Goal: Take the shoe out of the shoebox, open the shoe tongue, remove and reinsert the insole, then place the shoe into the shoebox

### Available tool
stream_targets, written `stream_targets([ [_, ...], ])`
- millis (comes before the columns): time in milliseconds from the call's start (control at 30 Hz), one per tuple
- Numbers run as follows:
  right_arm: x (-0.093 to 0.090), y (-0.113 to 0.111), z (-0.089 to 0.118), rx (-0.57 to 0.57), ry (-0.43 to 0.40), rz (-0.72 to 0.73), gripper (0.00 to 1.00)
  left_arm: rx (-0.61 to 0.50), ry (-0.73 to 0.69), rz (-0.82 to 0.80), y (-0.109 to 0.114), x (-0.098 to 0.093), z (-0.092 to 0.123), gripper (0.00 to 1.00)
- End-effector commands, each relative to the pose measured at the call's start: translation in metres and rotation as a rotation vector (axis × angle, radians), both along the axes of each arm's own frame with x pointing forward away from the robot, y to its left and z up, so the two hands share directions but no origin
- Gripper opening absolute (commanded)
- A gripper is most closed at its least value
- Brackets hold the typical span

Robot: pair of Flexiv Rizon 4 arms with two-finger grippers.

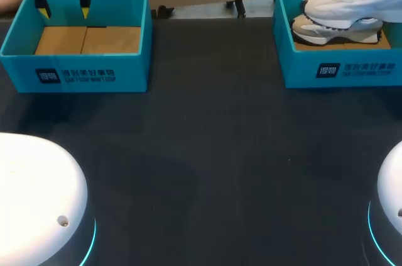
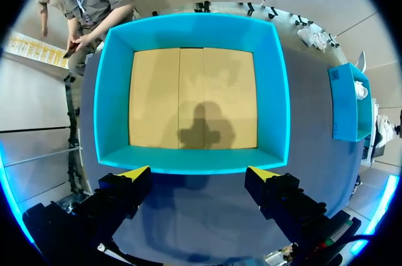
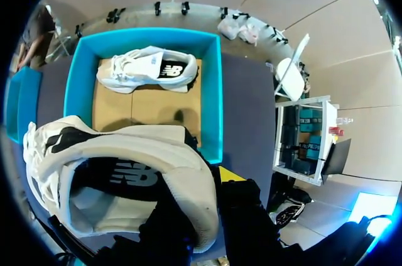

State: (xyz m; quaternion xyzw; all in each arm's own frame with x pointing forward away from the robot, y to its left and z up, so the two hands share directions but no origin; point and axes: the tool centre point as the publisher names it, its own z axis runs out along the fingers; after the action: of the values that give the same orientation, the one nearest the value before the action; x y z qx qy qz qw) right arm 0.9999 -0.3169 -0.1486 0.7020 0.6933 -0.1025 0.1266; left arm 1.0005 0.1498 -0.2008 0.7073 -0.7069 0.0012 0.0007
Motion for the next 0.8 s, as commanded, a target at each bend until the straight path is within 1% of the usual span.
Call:
stream_targets([
  [33,-0.001,0.0,0.002,0.001,-0.002,0.0,0.0,0.001,0.0,0.0,0.0,0.0,0.0,1.0],
  [100,-0.001,0.0,0.002,0.001,-0.002,0.0,0.0,0.001,0.0,0.0,0.0,0.0,0.0,1.0],
  [167,-0.006,0.002,0.004,-0.021,0.007,0.013,0.0,0.001,0.0,0.0,0.0,0.0,0.0,1.0],
  [333,-0.021,0.01,0.007,-0.025,0.015,0.013,0.0,0.001,0.0,0.0,0.0,0.0,0.0,1.0],
  [567,-0.044,0.023,0.022,-0.028,-0.013,0.002,0.0,0.001,0.0,0.0,0.0,0.0,0.0,1.0],
  [800,-0.068,0.034,0.027,-0.02,-0.014,-0.009,0.0,0.001,0.0,0.0,0.0,0.0,0.0,1.0],
])
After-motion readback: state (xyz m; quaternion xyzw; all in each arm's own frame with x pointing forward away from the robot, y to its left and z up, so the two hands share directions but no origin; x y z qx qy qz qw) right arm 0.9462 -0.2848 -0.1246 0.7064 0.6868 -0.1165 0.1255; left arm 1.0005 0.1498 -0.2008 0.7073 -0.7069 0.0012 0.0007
